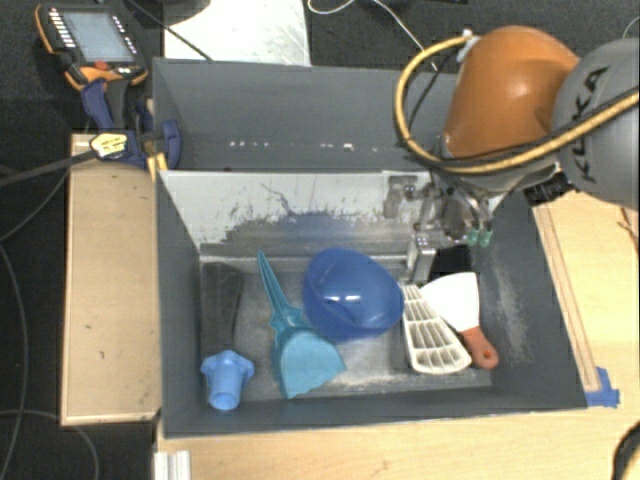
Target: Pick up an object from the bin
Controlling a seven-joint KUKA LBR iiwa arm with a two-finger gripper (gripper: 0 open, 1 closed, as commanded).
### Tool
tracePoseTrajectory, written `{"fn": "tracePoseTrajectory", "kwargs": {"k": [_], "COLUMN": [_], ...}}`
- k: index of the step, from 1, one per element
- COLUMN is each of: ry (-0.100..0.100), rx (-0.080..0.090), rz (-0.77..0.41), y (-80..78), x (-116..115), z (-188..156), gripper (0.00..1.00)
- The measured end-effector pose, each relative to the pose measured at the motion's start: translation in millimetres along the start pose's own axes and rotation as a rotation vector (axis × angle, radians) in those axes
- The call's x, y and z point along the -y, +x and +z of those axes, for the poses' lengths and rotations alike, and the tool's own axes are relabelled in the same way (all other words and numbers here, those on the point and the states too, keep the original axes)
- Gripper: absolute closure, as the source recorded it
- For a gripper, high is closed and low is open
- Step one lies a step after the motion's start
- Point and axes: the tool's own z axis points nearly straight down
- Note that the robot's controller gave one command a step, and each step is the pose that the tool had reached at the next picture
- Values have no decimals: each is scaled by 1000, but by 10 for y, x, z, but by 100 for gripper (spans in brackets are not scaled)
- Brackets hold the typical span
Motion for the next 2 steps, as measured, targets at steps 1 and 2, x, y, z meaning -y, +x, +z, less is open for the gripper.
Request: {"fn": "tracePoseTrajectory", "kwargs": {"k": [1, 2], "ry": [0, -1], "rx": [9, 8], "rz": [1, 2], "y": [-14, 98], "x": [2, 3], "z": [-49, 1408], "gripper": [0, 0]}}
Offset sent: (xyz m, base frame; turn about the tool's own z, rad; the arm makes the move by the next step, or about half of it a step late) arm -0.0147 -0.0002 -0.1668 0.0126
